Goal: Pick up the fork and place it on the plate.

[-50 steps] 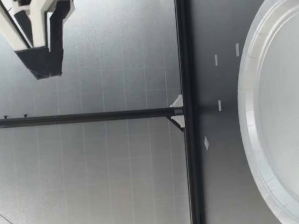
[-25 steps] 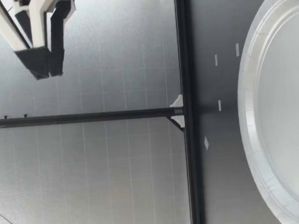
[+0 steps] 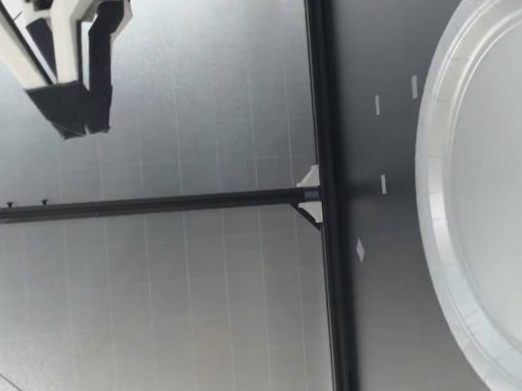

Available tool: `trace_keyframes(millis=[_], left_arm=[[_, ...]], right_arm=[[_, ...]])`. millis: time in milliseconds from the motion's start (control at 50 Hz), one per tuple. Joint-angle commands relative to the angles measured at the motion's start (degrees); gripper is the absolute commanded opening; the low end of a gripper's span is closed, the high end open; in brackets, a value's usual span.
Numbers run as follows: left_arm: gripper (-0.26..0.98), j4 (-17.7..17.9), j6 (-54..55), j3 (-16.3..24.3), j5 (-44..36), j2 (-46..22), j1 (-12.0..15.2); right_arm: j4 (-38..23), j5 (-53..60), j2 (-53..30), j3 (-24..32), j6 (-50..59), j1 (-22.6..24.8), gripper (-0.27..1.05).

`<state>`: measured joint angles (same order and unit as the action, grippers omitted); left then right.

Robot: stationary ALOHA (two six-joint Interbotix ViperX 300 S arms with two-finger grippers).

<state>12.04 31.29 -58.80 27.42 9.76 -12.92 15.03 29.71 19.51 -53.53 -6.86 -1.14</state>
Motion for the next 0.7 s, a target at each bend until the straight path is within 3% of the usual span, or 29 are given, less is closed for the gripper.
trace_keyframes(millis=[0,160,260,380,480,540,680], left_arm=[[0.49,-0.53,-0.18,0.53,0.09,1.32,-0.09],[0.5,-6.94,-0.62,3.6,-1.49,5.27,-0.09],[0.5,-14.5,-0.62,7.03,-3.6,8.0,-0.09],[0.51,-26.63,-0.62,11.34,-7.65,10.9,0.88],[0.55,-35.86,-0.62,13.36,-16.44,13.62,2.11],[0.58,-39.64,-0.62,13.27,-22.85,15.82,3.43],[0.59,-42.8,-2.11,9.76,-41.13,21.01,8.17]], right_arm=[[0.0,0.53,0.44,1.32,0.0,-0.18,0.71],[-1.05,0.7,0.26,2.02,-0.53,-0.18,0.71],[-3.78,0.79,-0.35,3.16,-0.53,-0.18,0.71],[-8.53,1.14,-0.53,4.31,-0.53,-0.18,0.71],[-11.51,2.81,-0.26,4.57,-0.35,-0.18,0.71],[-11.95,3.96,-0.09,4.57,-0.26,-0.18,0.71],[-12.22,5.19,-0.09,4.57,-0.35,-0.09,0.71]])
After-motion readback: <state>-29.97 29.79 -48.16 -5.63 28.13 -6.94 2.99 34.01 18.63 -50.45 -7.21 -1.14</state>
